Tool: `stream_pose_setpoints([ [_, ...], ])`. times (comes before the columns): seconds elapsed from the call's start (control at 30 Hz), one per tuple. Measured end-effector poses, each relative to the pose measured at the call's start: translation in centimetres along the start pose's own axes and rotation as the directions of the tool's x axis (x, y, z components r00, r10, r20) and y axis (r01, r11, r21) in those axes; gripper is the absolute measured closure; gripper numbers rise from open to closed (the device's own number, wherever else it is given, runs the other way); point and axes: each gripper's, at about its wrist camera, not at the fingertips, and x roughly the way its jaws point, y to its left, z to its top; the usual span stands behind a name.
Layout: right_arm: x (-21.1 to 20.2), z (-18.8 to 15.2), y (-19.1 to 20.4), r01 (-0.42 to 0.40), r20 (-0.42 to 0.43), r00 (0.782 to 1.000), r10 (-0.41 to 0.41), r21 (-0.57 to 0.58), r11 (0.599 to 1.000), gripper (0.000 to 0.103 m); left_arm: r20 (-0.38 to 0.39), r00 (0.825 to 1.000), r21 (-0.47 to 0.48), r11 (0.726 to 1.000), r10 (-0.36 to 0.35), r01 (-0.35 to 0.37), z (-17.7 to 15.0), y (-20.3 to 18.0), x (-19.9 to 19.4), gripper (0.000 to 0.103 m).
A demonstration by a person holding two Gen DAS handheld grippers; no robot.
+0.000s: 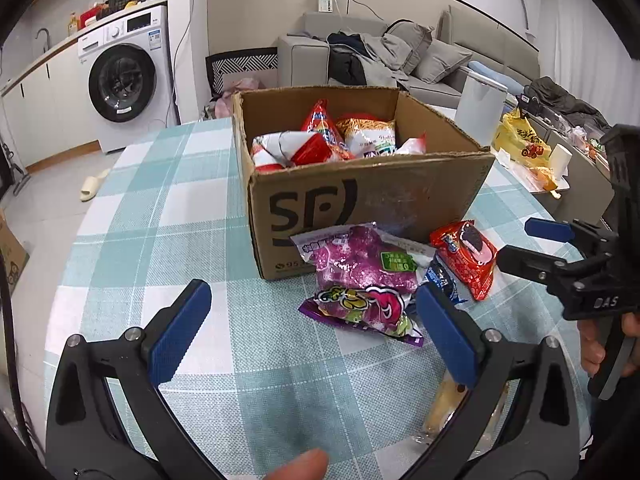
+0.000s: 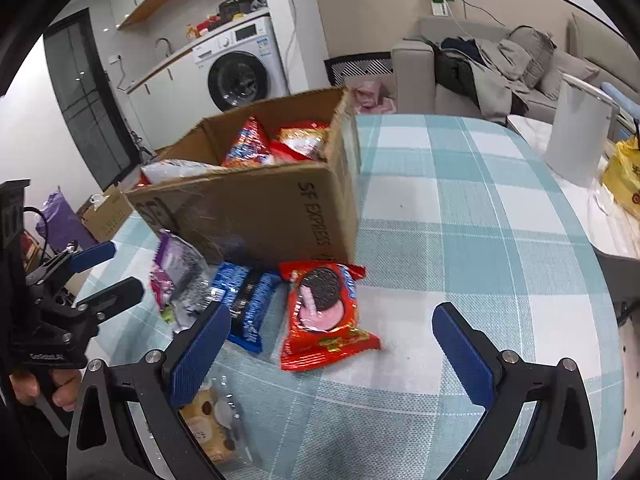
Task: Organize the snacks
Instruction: 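Move both open grippers back to the remaining snacks beside the box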
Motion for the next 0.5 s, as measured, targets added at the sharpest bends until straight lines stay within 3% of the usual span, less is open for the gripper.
stream_pose_setpoints([
  [0.23, 2.2, -0.5, -1.6, 0.044, -0.061, 0.997, -0.041, 0.043, 0.998, 0.000, -0.030, 1.000, -0.013, 1.000, 0.002, -0.002, -0.2, 0.2, 1.6, 0.001],
  [0.5, 3.4, -0.6, -1.8, 0.050, -0.069, 0.996, -0.048, 0.034, 0.998, 0.001, -0.053, 0.998, -0.041, 0.999, -0.034, 0.031, -0.1, 0.7, 3.0, 0.001],
])
